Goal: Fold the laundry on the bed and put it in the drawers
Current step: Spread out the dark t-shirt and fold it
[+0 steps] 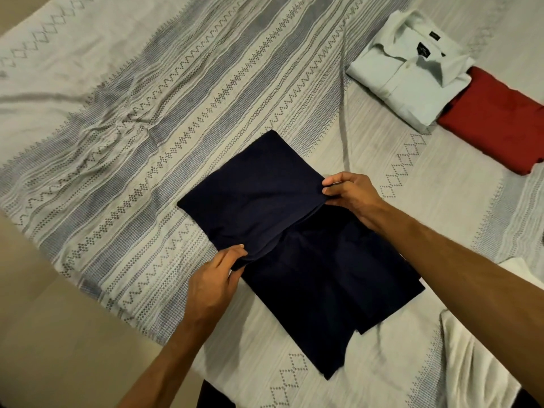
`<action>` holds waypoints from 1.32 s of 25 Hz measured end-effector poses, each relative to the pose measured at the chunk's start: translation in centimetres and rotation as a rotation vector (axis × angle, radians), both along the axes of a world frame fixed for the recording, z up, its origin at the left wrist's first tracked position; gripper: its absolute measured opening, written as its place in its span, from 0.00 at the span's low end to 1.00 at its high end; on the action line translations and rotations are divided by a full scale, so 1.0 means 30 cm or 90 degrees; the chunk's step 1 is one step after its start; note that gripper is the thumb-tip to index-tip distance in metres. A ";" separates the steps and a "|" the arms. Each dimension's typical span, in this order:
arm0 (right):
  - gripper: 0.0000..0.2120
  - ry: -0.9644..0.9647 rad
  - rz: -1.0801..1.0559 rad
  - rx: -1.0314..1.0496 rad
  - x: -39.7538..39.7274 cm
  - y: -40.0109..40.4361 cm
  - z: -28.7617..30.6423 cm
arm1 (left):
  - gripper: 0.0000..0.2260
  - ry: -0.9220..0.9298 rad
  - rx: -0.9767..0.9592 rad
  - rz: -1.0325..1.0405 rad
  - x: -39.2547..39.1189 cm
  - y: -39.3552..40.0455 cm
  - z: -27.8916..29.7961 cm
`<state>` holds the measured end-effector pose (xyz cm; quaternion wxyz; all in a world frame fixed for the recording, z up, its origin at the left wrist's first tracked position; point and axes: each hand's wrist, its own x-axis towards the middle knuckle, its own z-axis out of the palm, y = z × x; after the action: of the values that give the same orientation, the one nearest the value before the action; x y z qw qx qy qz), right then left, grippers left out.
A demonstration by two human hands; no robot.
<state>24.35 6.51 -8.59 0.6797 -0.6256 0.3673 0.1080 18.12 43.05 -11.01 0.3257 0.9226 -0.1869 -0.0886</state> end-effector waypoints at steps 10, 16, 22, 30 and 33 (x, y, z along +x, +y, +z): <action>0.07 0.029 0.056 -0.109 -0.045 0.002 0.000 | 0.12 -0.156 0.073 -0.080 -0.022 -0.002 -0.014; 0.07 0.046 0.127 -0.275 -0.022 0.030 0.006 | 0.10 -0.189 0.084 -0.099 -0.011 -0.014 -0.038; 0.16 0.035 0.288 -0.507 0.064 0.052 0.047 | 0.17 -0.090 0.064 -0.042 0.063 0.025 0.065; 0.46 -0.025 0.530 -0.507 0.461 0.141 0.057 | 0.34 0.204 0.019 0.212 0.546 0.052 0.048; 0.41 0.017 0.697 -0.634 0.557 0.197 0.034 | 0.30 0.331 0.080 0.150 0.625 0.035 0.058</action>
<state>41.05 12.42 -7.56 0.1598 -0.9523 0.0163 0.2595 36.88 44.11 -9.26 0.3132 0.9025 0.0175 -0.2951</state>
